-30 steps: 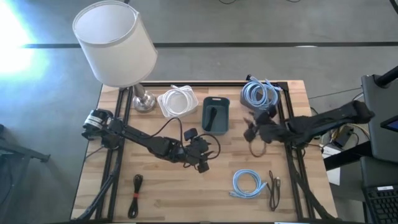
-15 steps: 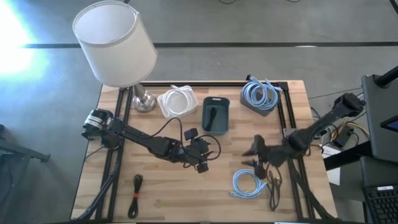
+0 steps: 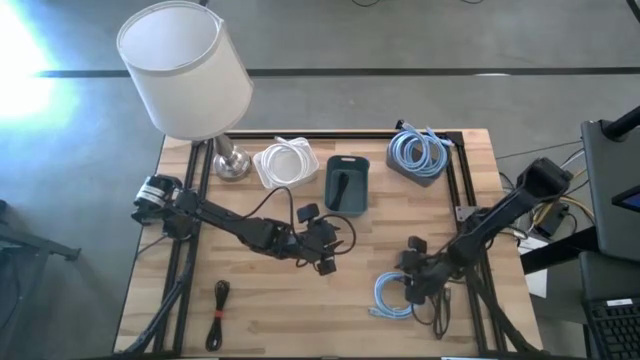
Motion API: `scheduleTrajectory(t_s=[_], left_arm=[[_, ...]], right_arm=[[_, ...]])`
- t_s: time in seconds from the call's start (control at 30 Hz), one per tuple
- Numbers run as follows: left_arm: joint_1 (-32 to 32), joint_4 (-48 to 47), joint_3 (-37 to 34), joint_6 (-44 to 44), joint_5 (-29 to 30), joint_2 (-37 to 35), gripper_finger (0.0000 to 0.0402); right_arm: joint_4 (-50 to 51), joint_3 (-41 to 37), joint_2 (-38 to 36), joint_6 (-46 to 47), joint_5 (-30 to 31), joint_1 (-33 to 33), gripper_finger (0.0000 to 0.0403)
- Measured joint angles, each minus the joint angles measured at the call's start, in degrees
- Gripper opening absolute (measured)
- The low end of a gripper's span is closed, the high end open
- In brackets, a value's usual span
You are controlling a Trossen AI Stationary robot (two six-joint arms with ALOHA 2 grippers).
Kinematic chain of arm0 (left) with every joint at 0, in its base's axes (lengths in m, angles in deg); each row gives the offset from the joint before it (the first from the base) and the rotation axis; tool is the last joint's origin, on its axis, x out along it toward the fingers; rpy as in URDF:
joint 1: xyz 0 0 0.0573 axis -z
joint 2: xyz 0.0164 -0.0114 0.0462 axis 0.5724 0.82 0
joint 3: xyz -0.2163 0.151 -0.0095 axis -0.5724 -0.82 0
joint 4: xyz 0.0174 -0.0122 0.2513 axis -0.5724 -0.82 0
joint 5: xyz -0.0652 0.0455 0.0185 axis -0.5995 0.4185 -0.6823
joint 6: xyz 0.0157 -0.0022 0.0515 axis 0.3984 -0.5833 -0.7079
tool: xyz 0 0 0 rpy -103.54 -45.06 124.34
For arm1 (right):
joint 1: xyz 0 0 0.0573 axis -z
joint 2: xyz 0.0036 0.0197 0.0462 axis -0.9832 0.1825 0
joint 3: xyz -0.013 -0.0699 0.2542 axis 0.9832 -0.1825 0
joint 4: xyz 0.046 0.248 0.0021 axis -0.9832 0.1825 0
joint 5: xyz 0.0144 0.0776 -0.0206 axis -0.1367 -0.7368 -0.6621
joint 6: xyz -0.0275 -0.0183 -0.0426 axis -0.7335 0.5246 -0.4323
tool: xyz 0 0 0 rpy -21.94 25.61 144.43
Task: Sort HDMI cables
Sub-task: Put the blue HDMI cable into the black bin
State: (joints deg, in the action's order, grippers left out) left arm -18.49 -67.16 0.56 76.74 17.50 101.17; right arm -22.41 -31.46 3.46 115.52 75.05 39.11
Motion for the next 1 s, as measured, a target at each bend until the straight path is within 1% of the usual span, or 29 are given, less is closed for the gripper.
scheduleTrajectory(t_s=[0.13, 0.33, 0.47, 0.63, 0.7, 0.83, 0.9, 1.0], left_arm=[[0.00, -0.02, 0.00, 0.24, 0.00, 0.00, 0.0168], [0.00, -0.02, 0.00, 0.33, 0.00, 0.00, 0.0168], [0.00, -0.01, 0.00, 0.39, 0.00, 0.00, 0.0168], [0.00, 0.00, 0.00, 0.87, 0.00, 0.00, 0.0168], [0.00, 0.00, 0.00, 1.32, 0.01, 0.00, 0.0168], [0.00, 0.00, 0.00, 1.35, 0.00, 0.00, 0.0168], [0.00, 0.00, 0.00, 1.35, 0.02, 0.00, 0.0168], [0.00, -0.02, 0.00, 1.37, 0.02, 0.00, 0.0168]], right_arm=[[0.19, 0.33, 4.09, 0.61, -2.14, 0.02, 0.0158], [0.34, 1.28, 7.96, -2.64, -1.49, 0.00, 0.0136], [0.23, 1.43, 8.11, -3.48, -2.32, 0.07, 0.0101], [0.25, 1.27, 5.88, -4.82, -3.30, 0.37, 0.0038], [0.46, 1.18, 4.83, -5.28, -3.20, 0.79, 0.0027], [2.81, 1.80, 1.78, -5.64, 1.44, 1.86, 0.0027], [7.03, 2.71, -0.05, -5.56, 4.96, 2.31, 0.0030], [16.07, 4.43, -3.13, -3.59, 11.10, 2.71, 0.0030]])
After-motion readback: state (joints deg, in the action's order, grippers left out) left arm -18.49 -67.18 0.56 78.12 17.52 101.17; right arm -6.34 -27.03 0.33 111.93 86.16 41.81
